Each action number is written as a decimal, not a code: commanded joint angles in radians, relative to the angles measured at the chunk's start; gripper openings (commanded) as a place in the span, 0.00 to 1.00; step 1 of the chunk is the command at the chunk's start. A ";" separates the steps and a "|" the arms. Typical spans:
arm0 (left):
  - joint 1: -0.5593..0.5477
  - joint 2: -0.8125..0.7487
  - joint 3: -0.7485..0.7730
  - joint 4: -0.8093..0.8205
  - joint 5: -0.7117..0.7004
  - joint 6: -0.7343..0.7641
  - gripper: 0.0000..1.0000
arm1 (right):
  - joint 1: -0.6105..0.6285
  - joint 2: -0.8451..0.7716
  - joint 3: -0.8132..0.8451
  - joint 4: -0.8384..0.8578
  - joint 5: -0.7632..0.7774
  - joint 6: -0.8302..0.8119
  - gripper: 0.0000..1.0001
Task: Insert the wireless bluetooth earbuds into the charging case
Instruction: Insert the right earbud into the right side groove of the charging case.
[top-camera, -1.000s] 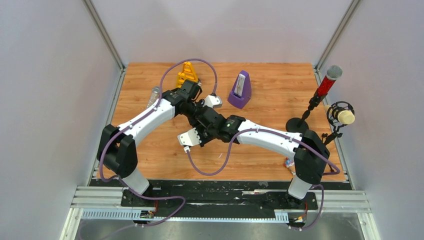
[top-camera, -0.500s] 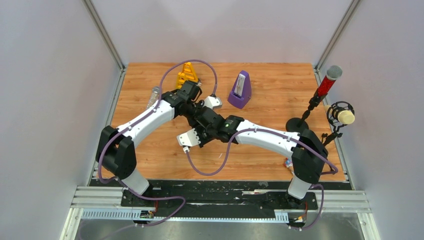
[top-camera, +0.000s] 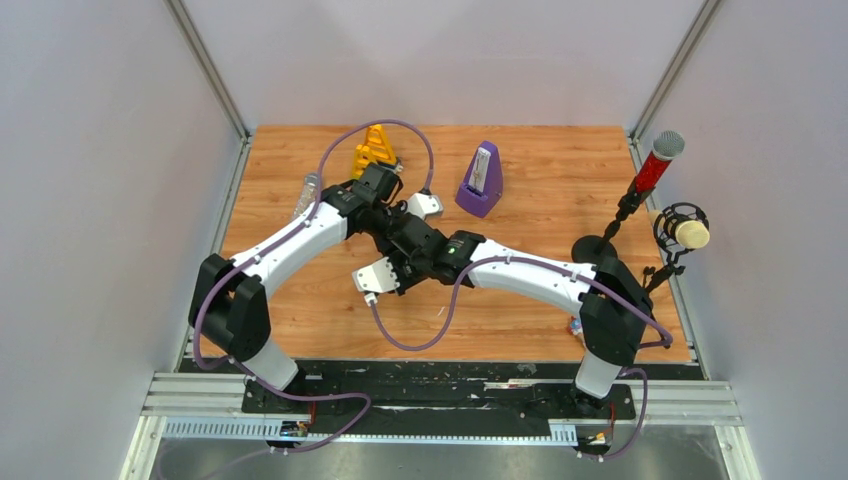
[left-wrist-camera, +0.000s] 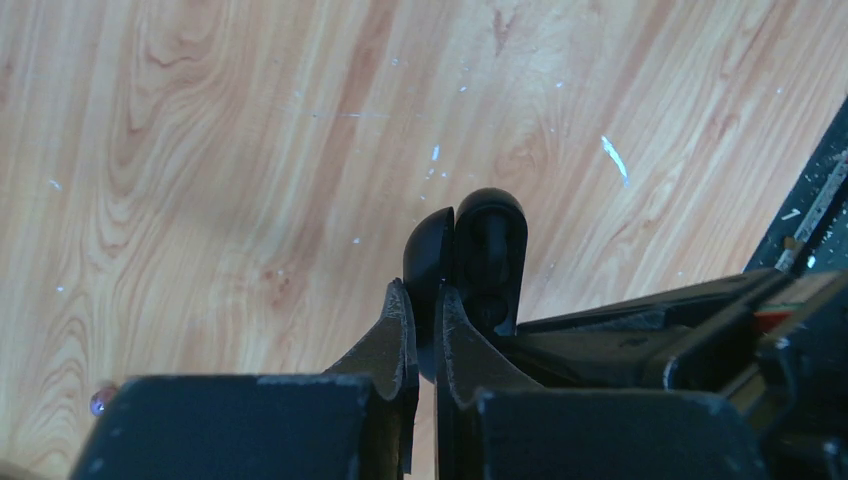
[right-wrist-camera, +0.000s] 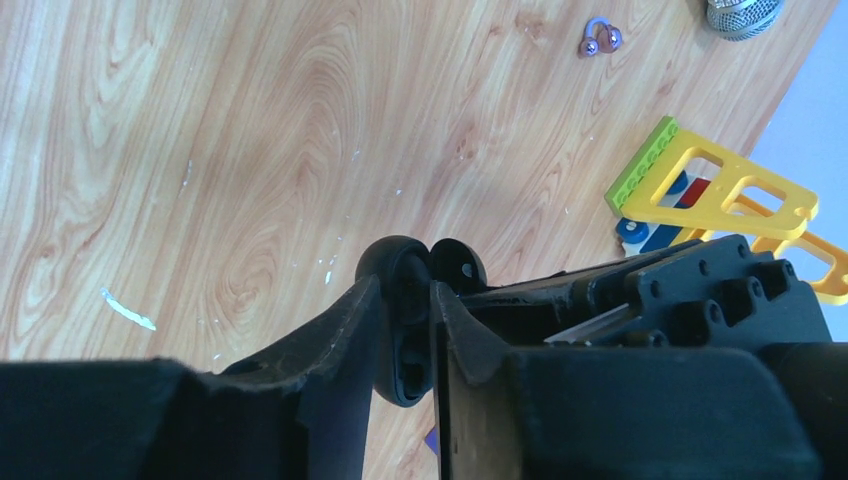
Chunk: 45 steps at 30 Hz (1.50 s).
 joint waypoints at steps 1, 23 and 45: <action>-0.002 -0.057 0.006 0.034 0.003 0.015 0.00 | 0.004 0.004 0.047 -0.019 0.006 0.017 0.30; -0.004 -0.072 -0.013 0.045 -0.018 0.027 0.00 | -0.004 -0.133 0.142 -0.312 -0.273 0.229 0.42; -0.004 -0.163 -0.013 0.016 0.048 0.059 0.00 | -0.451 -0.315 -0.169 0.131 -0.767 0.712 0.58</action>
